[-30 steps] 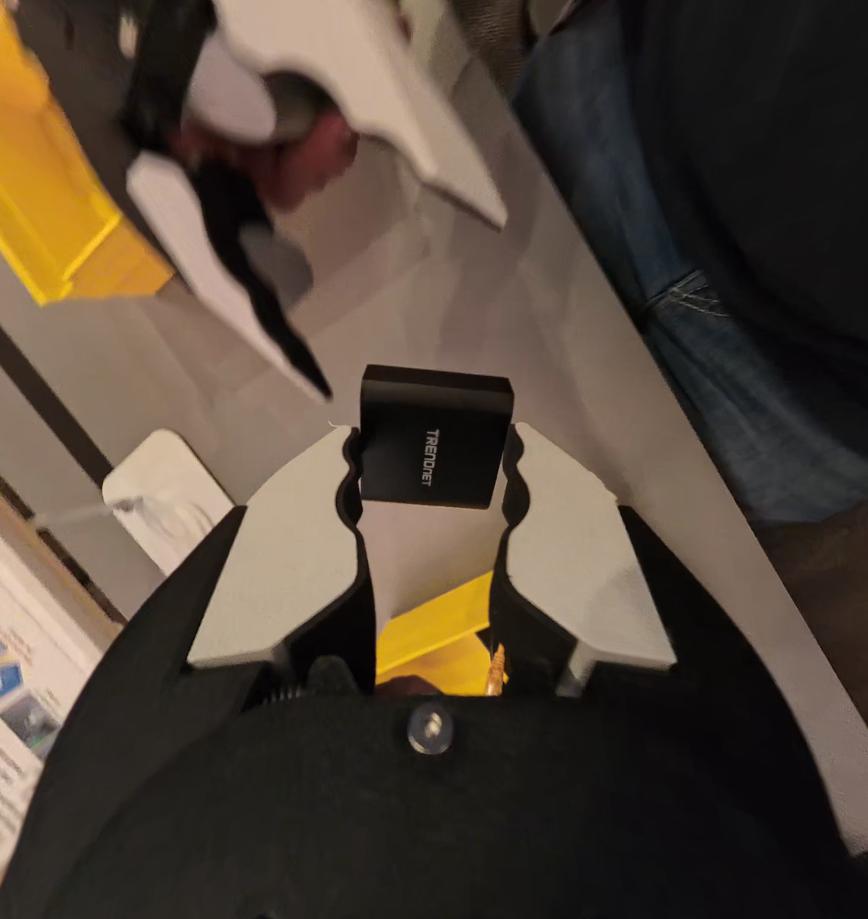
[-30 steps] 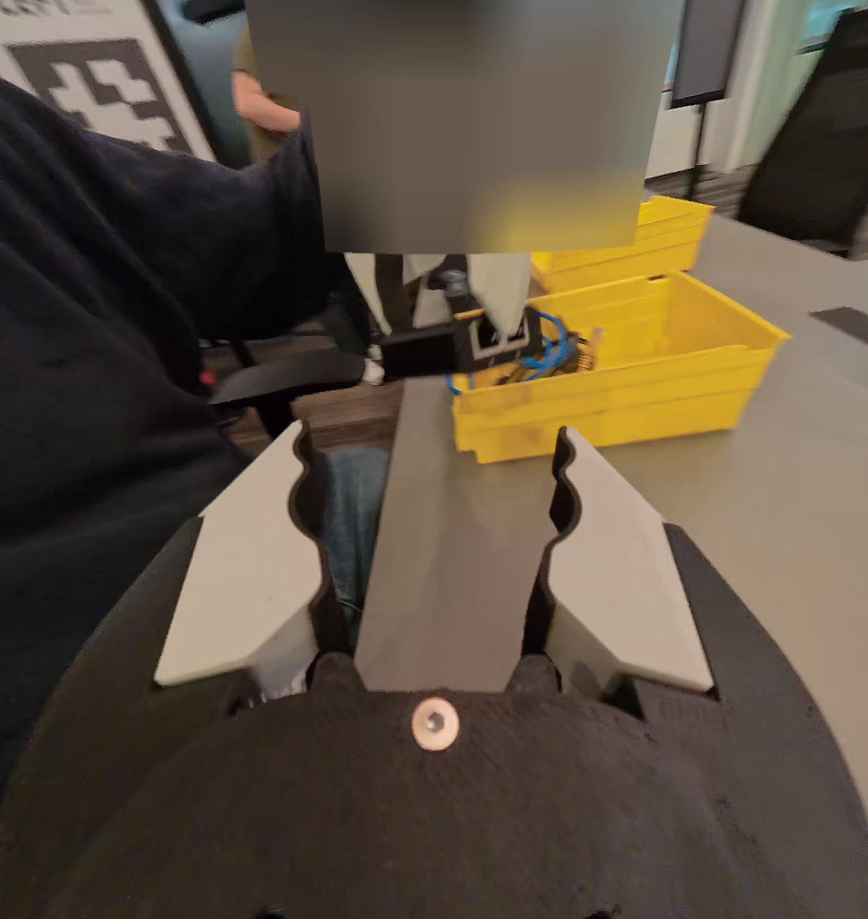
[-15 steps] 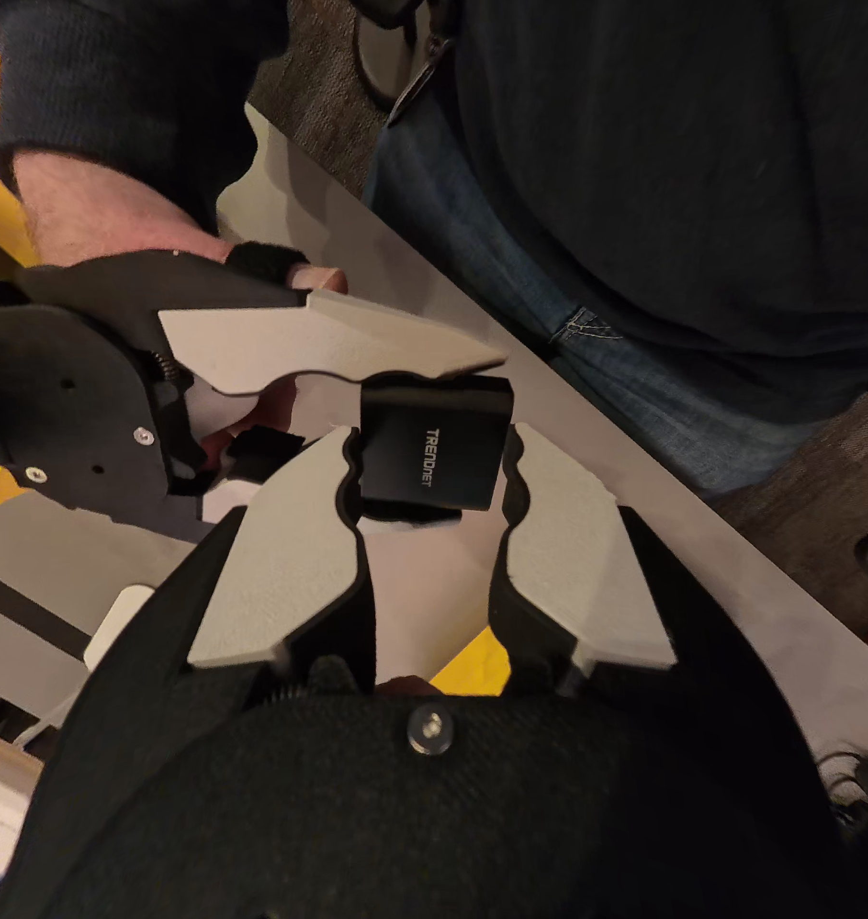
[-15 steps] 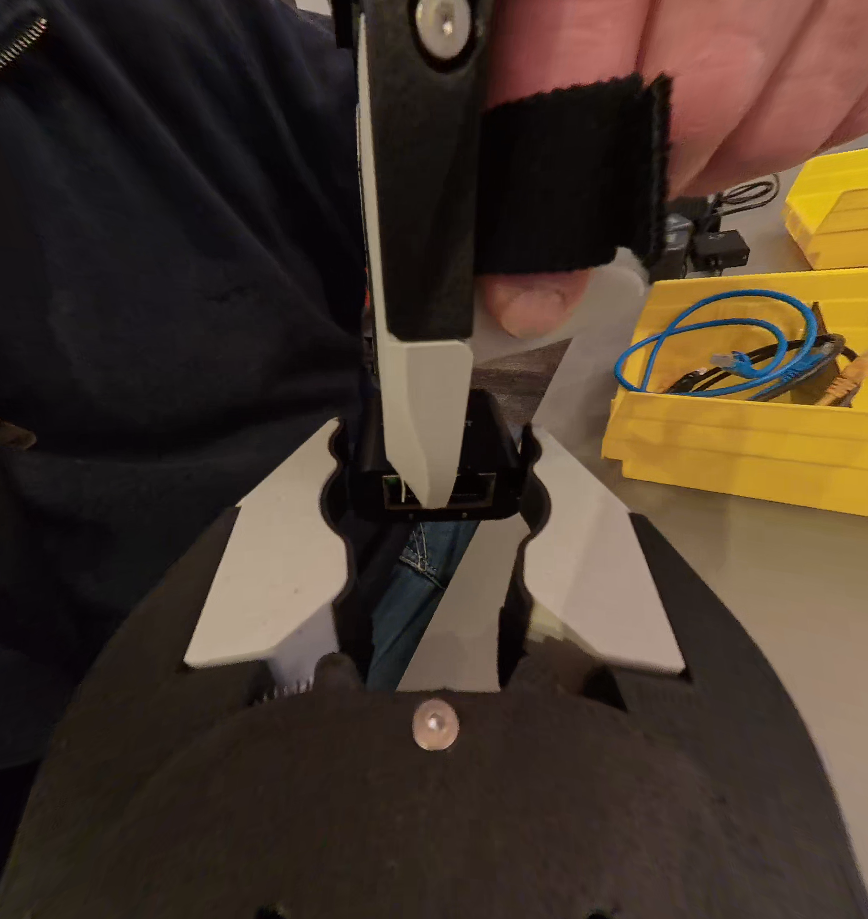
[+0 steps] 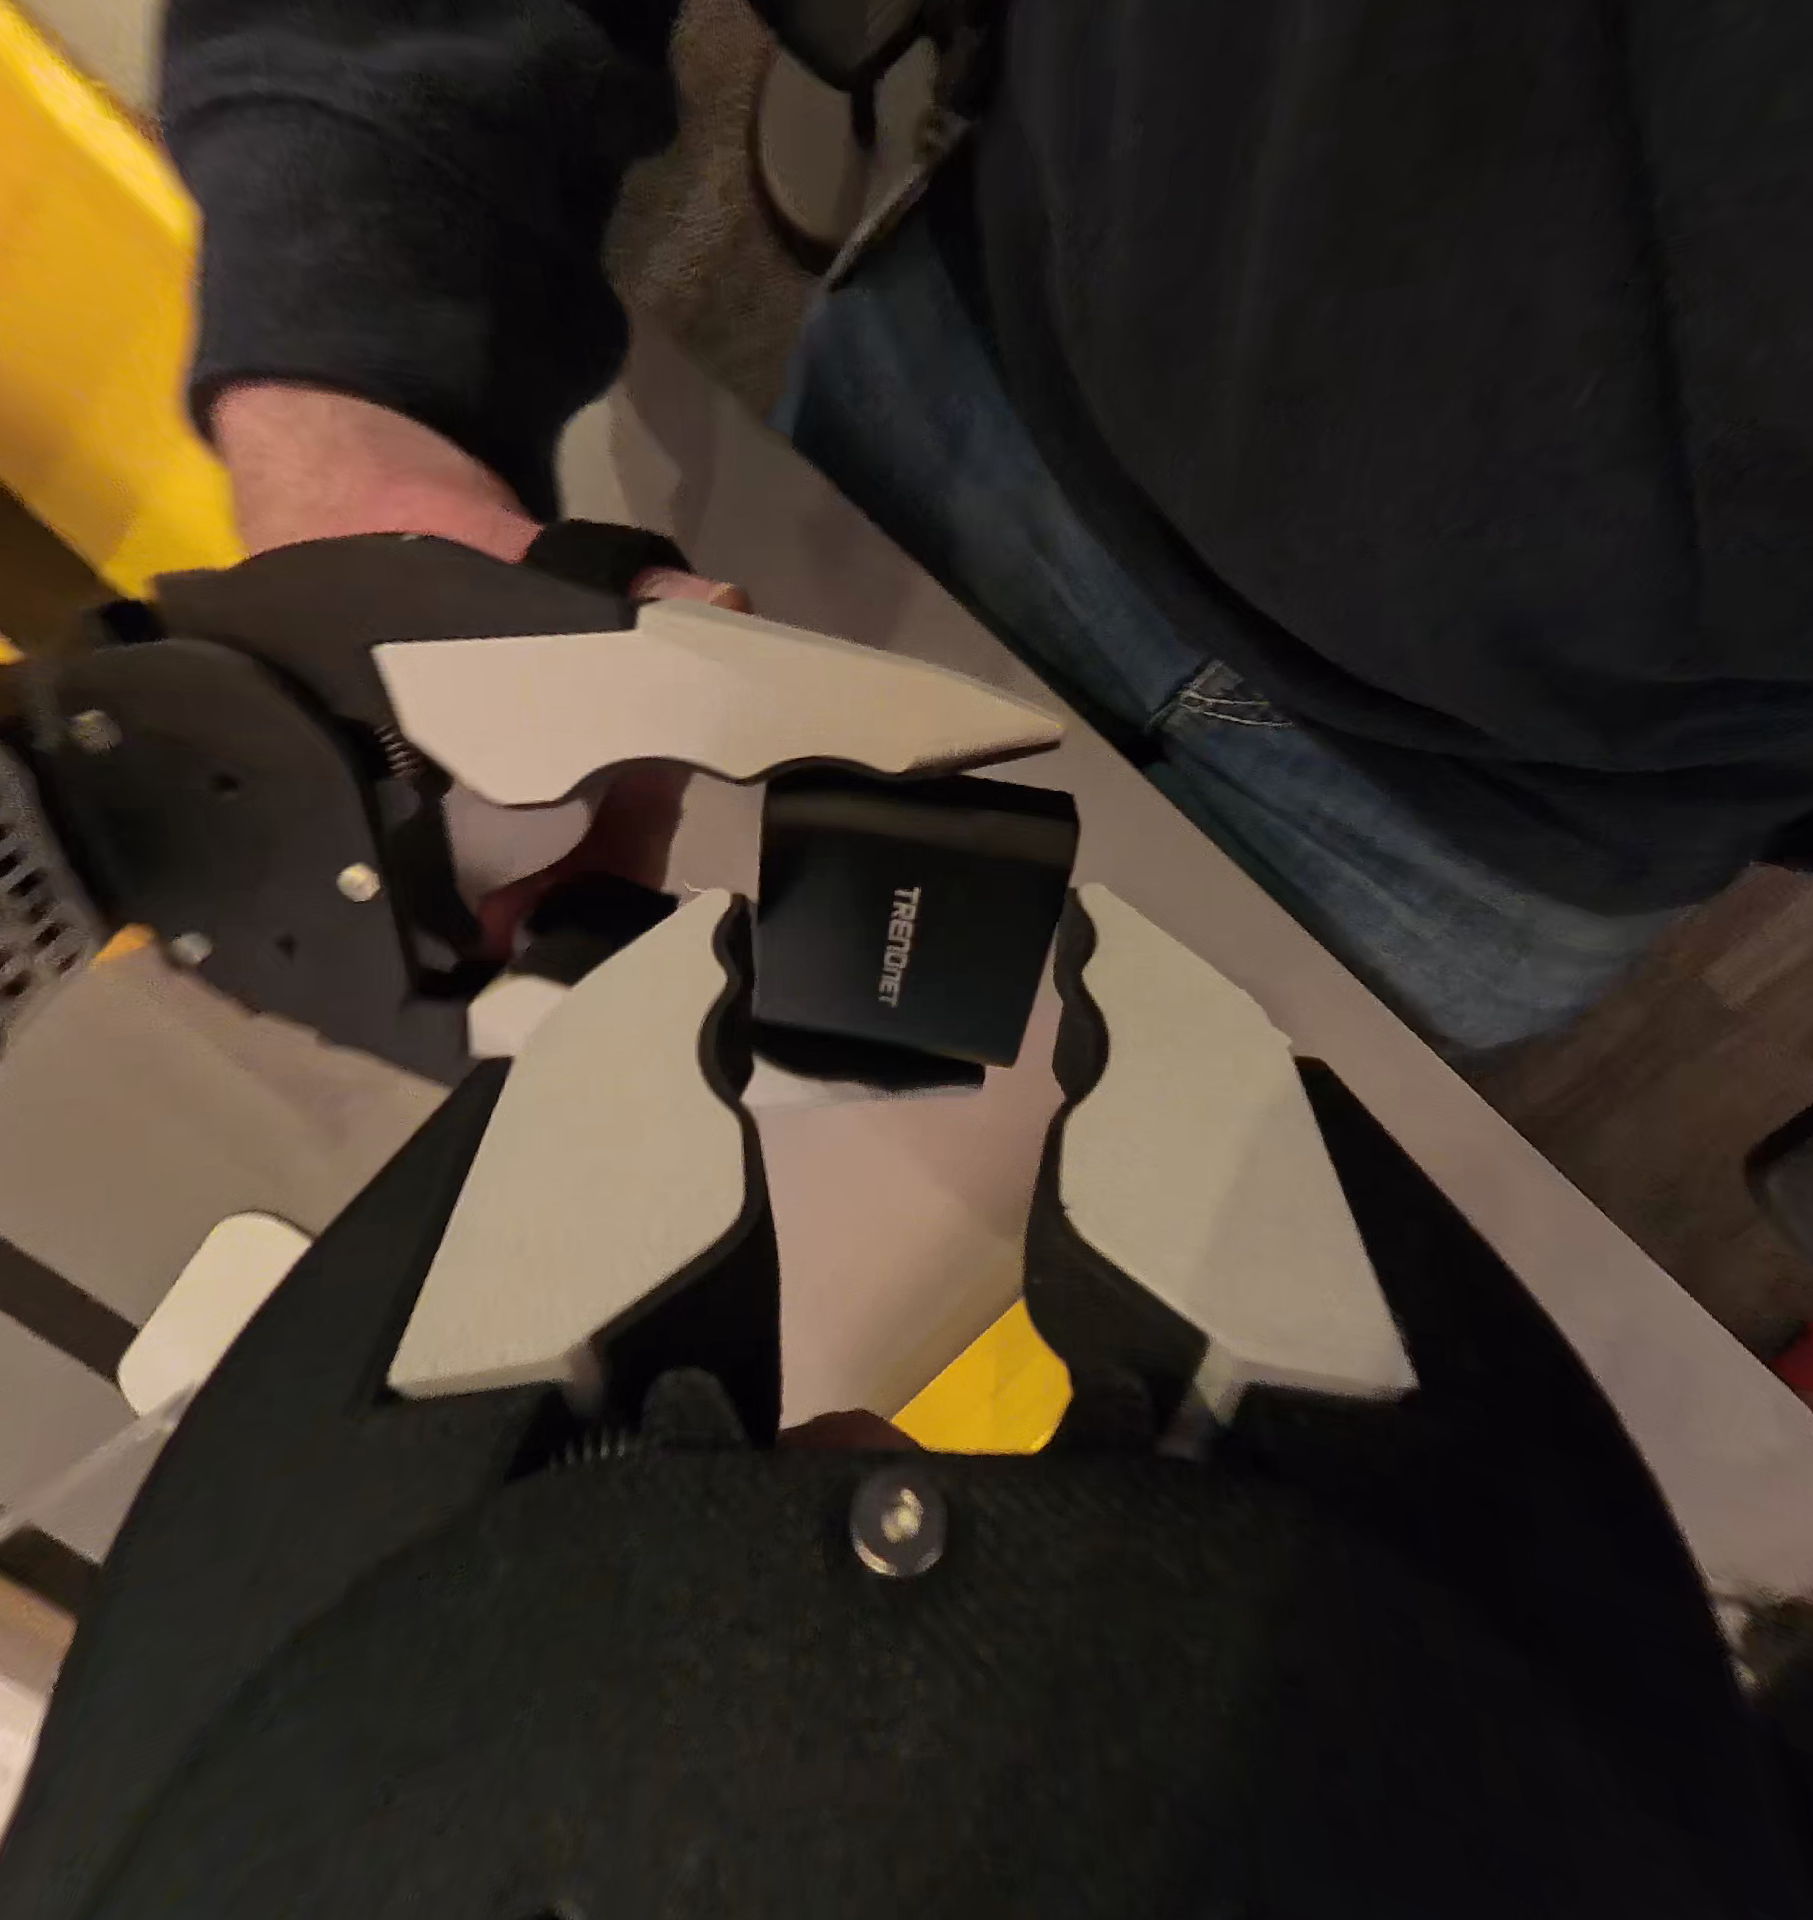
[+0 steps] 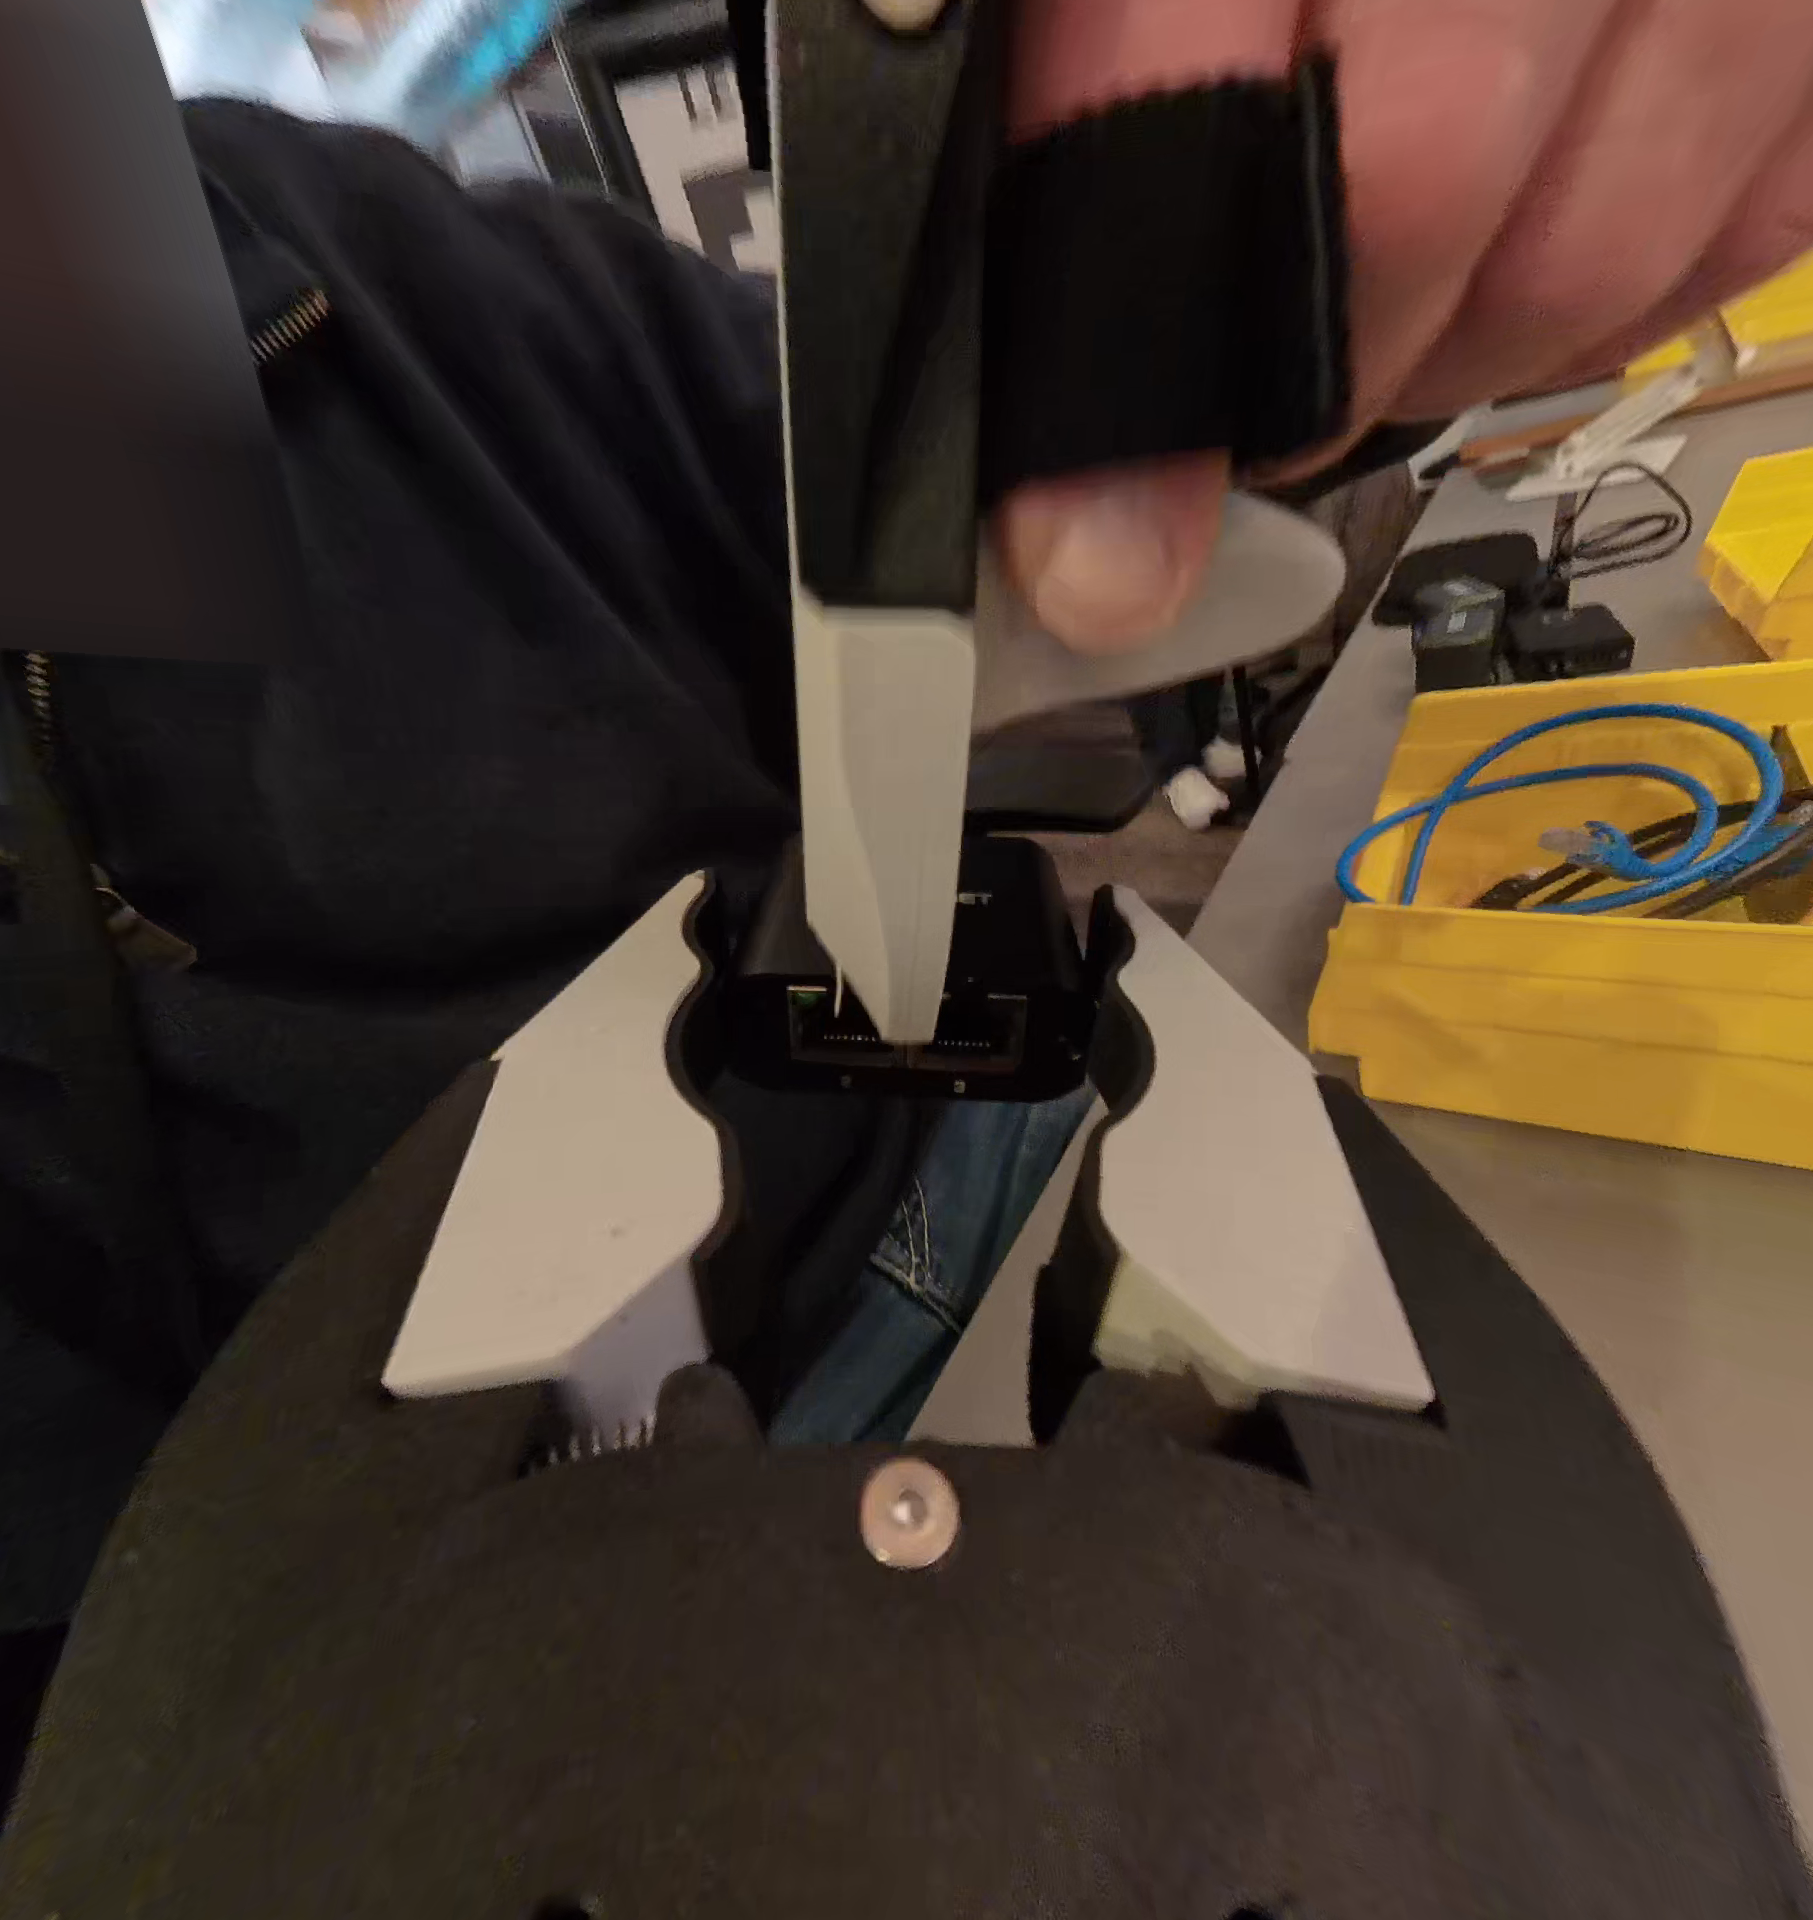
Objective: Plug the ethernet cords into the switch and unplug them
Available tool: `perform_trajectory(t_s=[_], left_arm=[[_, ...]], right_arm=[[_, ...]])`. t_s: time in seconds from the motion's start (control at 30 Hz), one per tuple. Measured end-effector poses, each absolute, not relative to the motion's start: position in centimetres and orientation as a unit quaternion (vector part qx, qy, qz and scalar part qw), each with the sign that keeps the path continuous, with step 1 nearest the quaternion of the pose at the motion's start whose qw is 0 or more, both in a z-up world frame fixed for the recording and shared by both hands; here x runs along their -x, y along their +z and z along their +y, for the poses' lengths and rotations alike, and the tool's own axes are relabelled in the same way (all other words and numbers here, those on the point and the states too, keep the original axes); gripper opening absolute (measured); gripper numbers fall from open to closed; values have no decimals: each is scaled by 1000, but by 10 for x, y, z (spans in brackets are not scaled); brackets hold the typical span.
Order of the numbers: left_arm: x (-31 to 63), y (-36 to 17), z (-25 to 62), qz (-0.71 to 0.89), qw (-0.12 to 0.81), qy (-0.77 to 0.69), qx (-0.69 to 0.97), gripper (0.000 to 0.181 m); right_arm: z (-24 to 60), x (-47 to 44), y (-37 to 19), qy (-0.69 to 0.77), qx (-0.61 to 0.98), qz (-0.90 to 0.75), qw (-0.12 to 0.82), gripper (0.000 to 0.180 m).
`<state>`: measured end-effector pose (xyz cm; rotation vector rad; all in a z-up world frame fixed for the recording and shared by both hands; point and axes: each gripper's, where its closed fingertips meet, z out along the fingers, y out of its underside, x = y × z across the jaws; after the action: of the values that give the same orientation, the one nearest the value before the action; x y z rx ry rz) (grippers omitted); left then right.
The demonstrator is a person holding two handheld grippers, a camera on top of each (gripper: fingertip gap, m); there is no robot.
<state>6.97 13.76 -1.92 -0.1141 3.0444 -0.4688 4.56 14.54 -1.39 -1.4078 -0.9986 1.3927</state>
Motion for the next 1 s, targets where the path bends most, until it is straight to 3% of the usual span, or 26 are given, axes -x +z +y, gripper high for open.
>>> perform_trajectory(t_s=[0.3, 0.43, 0.53, 0.6, 0.73, 0.87, 0.93, 1.0], left_arm=[[-94, 34, 185, 940, 236, -172, 178, 85], [-91, 33, 195, 908, 298, -195, 222, 74], [-93, 20, 184, 891, 335, -212, 224, 72], [-95, 1, 177, 890, 351, -191, 221, 73], [-103, -49, 165, 888, 344, -175, 249, 77], [-118, -59, 183, 837, 431, -170, 292, 78], [-126, -63, 181, 794, 490, -185, 308, 94], [-134, -61, 185, 748, 579, -127, 300, 98]], right_arm=[[146, -101, 23, 662, 432, -302, 532, 69], [148, -107, 27, 662, 421, -290, 547, 68], [151, -108, 27, 654, 428, -283, 556, 67], [157, -110, 21, 634, 451, -277, 564, 48], [175, -107, -7, 603, 522, -259, 545, 48], [185, -114, -14, 603, 533, -226, 549, 48], [188, -117, -9, 604, 529, -210, 558, 48], [191, -119, 0, 613, 515, -197, 566, 48]])
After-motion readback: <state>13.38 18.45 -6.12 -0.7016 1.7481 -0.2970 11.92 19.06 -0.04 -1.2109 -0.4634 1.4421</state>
